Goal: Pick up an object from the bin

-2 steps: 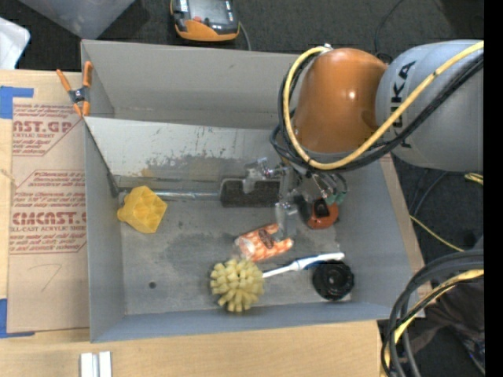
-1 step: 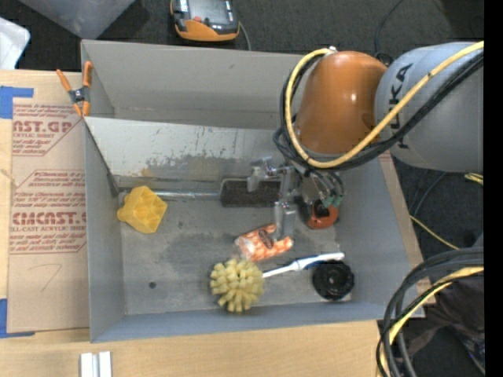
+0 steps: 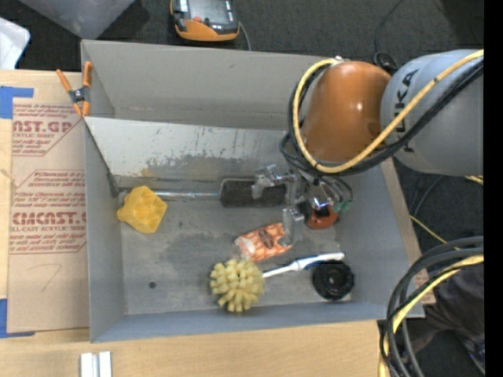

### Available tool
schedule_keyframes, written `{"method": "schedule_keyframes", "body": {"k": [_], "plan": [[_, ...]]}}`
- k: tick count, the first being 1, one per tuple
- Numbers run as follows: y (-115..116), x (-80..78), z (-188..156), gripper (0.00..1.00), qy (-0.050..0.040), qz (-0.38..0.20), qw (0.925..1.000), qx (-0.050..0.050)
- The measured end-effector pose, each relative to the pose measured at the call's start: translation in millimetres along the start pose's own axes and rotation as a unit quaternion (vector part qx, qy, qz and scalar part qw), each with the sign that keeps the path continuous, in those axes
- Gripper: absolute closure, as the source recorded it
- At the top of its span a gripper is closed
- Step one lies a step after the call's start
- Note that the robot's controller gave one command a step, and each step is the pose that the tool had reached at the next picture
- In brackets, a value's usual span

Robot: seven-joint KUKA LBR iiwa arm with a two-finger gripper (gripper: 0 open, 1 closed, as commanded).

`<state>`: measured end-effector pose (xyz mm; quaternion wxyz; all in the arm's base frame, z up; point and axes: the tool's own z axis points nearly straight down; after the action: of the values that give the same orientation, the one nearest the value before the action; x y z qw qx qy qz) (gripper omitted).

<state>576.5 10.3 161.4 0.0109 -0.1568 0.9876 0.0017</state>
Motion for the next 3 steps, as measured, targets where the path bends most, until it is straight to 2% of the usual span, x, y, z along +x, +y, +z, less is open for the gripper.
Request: {"method": "schedule_keyframes", "body": {"k": [1, 2, 3], "plan": [[-2, 11.9, -12, 0.0, -0.0027, 0.019, 0.9998, 0.0], [-17, 15.9, 1, 0.0, -0.001, 0.009, 1.0, 0.0], [-50, 21.3, 33, 0.0, -0.0034, -0.044, 0.999, 0.0]]}}
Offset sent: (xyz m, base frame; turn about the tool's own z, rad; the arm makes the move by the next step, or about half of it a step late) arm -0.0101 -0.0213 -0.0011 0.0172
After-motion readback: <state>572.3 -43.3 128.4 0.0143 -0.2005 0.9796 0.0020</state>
